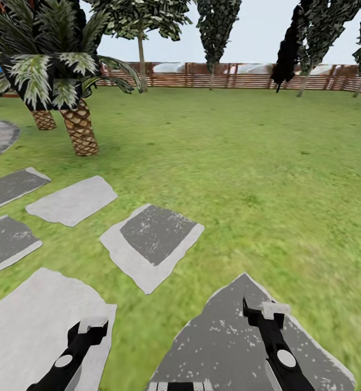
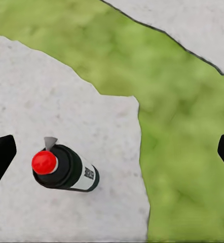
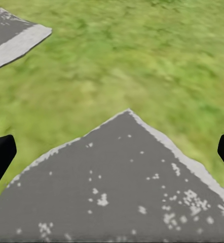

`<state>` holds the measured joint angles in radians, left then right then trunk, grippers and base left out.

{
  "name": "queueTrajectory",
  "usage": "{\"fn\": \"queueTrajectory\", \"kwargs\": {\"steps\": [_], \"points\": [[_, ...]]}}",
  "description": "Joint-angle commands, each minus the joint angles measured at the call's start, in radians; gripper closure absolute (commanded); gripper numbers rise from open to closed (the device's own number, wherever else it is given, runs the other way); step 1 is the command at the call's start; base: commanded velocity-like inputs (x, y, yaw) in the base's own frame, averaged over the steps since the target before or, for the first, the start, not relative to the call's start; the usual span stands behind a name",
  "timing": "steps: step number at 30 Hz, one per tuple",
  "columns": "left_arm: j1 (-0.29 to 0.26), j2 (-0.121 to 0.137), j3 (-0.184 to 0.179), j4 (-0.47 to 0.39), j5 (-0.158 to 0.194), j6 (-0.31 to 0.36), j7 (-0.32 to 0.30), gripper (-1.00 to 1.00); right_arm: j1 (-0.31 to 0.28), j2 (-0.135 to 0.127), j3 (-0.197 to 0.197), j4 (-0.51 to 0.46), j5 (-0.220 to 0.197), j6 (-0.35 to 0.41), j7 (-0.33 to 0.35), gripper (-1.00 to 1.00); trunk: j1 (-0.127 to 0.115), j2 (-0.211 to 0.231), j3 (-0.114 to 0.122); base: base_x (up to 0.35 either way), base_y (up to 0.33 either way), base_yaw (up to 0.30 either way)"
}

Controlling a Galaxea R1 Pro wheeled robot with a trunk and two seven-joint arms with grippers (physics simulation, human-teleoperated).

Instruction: In the garden, pick up the pesticide atomizer on the floor and spray pesticide onto both trees until each tree trunk is fully covered.

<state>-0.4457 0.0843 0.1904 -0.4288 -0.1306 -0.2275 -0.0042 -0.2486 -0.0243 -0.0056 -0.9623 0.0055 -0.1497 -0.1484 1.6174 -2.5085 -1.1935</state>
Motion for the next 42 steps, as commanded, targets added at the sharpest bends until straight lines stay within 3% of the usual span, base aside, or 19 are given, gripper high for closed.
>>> {"fn": "queueTrajectory", "kwargs": {"steps": [1,8,15,33,42], "points": [[-0.001,-0.001,0.006,0.001,-0.011,-0.004,0.0,-1.0,0.0,0.0,0.001,0.0,0.001,-0.003,-0.003,-1.0,0.0,-0.001,-0.006,0.0,0.0,0.0],[-0.001,-0.001,0.006,0.001,-0.011,-0.004,0.0,-1.0,0.0,0.0,0.001,0.0,0.001,-0.003,-0.003,-1.0,0.003,-0.002,-0.044,0.0,0.0,0.0],[-0.001,-0.002,0.005,0.001,-0.011,-0.004,0.0,-1.0,0.0,0.0,0.001,0.0,0.001,-0.002,-0.003,-1.0,0.003,-0.002,-0.055,0.0,0.0,0.0],[-0.001,-0.003,0.005,-0.002,-0.012,-0.003,0.001,-1.0,0.0,0.0,0.001,-0.001,0.001,-0.004,-0.004,-1.0,0.003,-0.002,-0.058,0.035,0.22,0.0],[-0.001,-0.004,0.004,-0.001,-0.012,-0.004,0.0,-1.0,0.0,0.0,0.001,-0.001,0.001,-0.004,-0.003,-1.0,0.003,-0.002,-0.06,0.02,0.04,0.0]]}}
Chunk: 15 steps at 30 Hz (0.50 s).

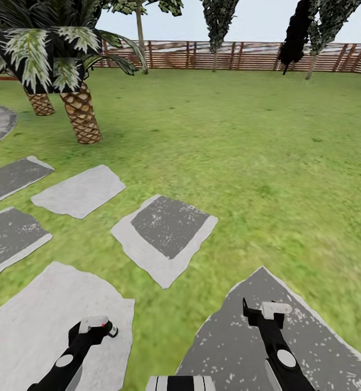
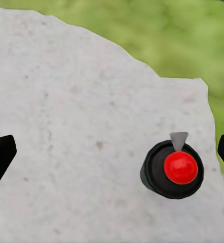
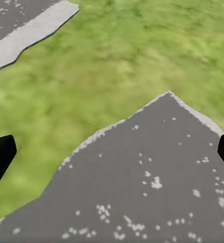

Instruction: In the garden, pick up the pesticide atomizer on the floor and spray pesticide onto both trees until each tree trunk is fully covered.

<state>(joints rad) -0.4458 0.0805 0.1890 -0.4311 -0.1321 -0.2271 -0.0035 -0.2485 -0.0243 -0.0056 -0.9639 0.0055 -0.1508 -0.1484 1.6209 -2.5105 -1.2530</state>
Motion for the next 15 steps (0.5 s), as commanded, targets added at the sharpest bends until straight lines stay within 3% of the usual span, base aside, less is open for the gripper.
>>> {"fn": "queueTrajectory", "kwargs": {"steps": [1,15], "points": [[-0.001,-0.001,0.005,0.002,-0.011,-0.004,-0.001,-1.0,0.0,0.0,0.001,0.001,0.001,-0.003,-0.003,-1.0,0.0,0.0,-0.002,0.001,0.003,0.0],[-0.001,-0.001,-0.001,0.003,-0.013,-0.01,-0.001,-1.0,0.0,0.0,0.001,0.002,0.001,-0.003,-0.003,-1.0,0.006,-0.003,-0.073,0.0,0.0,0.0]]}}
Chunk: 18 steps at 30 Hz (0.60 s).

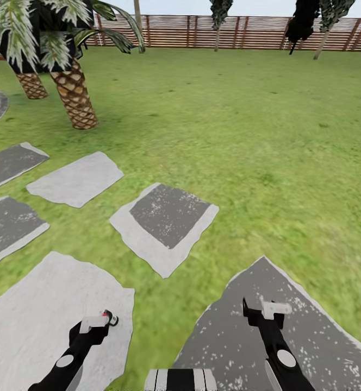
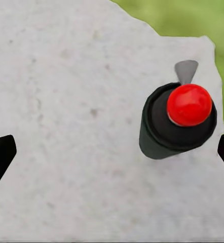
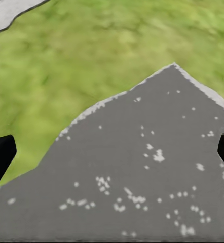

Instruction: In the garden, pick up the pesticide atomizer on the floor and spray pesticide onto both trees until each tree trunk is fully covered.

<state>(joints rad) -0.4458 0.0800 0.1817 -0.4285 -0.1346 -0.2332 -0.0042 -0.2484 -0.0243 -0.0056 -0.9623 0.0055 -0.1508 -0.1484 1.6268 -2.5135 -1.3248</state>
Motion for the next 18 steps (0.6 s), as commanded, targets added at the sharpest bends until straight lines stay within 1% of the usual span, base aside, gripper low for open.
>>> {"fn": "queueTrajectory", "kwargs": {"steps": [1,2,4,8,11,18], "points": [[-0.001,-0.001,0.006,0.001,-0.011,-0.004,0.0,-1.0,0.0,0.0,0.001,0.001,0.001,-0.003,-0.003,-1.0,0.0,-0.001,-0.006,0.0,0.0,0.0],[-0.001,0.0,0.005,0.001,-0.011,-0.004,0.0,-1.0,0.0,0.0,0.001,0.001,0.001,-0.003,-0.004,-1.0,0.001,-0.001,-0.011,0.0,0.0,0.0],[-0.001,-0.001,0.005,0.001,-0.01,-0.004,0.0,-1.0,0.0,0.0,0.001,0.001,0.001,-0.003,-0.004,-1.0,0.001,-0.001,-0.012,0.0,0.0,0.0],[-0.001,-0.002,0.005,0.001,-0.012,-0.005,0.0,-1.0,0.0,0.0,0.001,0.001,0.001,-0.003,-0.004,-1.0,0.001,-0.001,-0.012,0.057,-0.016,0.0],[-0.001,-0.002,0.008,0.001,-0.009,-0.005,0.001,-1.0,-0.001,0.0,0.001,0.001,0.001,-0.003,-0.004,-1.0,0.001,-0.001,-0.013,0.09,-0.114,0.0],[-0.001,-0.002,0.009,0.001,-0.009,-0.005,0.001,-1.0,0.0,0.0,0.001,0.001,0.001,-0.003,-0.004,-1.0,0.001,-0.001,-0.013,0.014,-0.021,0.0]]}}
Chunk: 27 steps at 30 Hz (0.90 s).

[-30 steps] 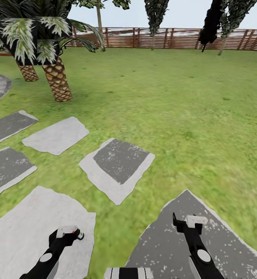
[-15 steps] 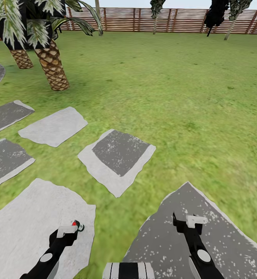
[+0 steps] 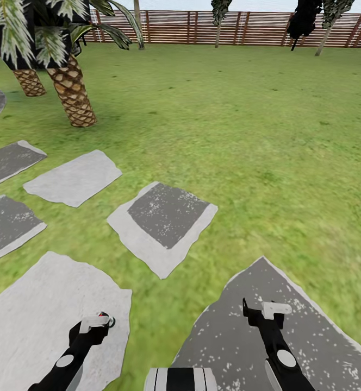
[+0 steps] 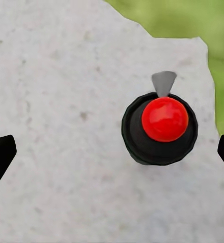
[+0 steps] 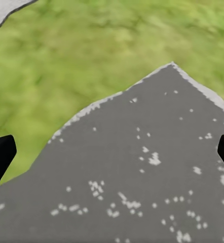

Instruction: In the garden, pick up the pesticide atomizer on the floor and spray pesticide onto both trees until each tree trunk is fully covered.

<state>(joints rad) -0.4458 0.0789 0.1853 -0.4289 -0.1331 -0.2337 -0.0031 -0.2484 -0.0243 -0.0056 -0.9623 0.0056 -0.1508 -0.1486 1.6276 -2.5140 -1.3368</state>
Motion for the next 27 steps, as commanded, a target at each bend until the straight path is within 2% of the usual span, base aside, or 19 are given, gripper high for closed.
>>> {"fn": "queueTrajectory", "kwargs": {"steps": [1,8,11,15,27], "points": [[-0.001,-0.001,0.006,0.001,-0.011,-0.004,0.0,-1.0,0.0,0.0,0.001,0.001,0.001,-0.003,-0.003,-1.0,0.0,0.0,-0.001,0.003,-0.004,0.0],[0.0,-0.001,0.004,0.002,-0.011,-0.006,-0.001,-1.0,0.0,0.0,0.001,0.001,0.001,-0.003,-0.004,-1.0,0.003,-0.002,-0.029,0.0,-0.001,0.0],[-0.001,-0.001,0.004,0.002,-0.012,-0.027,-0.001,-1.0,0.0,0.0,0.001,0.001,0.001,-0.003,-0.004,-1.0,0.004,-0.002,-0.045,0.0,0.0,0.0],[0.0,-0.001,0.001,0.002,-0.016,-0.093,-0.001,-1.0,0.0,0.0,0.001,0.001,0.001,-0.004,-0.005,-1.0,0.004,-0.002,-0.048,0.0,0.0,0.0],[0.001,-0.004,0.0,0.002,-0.02,-0.101,0.0,-1.0,-0.001,0.0,0.001,0.002,0.001,-0.004,-0.005,-1.0,0.004,-0.002,-0.048,0.051,0.0,0.0]]}}
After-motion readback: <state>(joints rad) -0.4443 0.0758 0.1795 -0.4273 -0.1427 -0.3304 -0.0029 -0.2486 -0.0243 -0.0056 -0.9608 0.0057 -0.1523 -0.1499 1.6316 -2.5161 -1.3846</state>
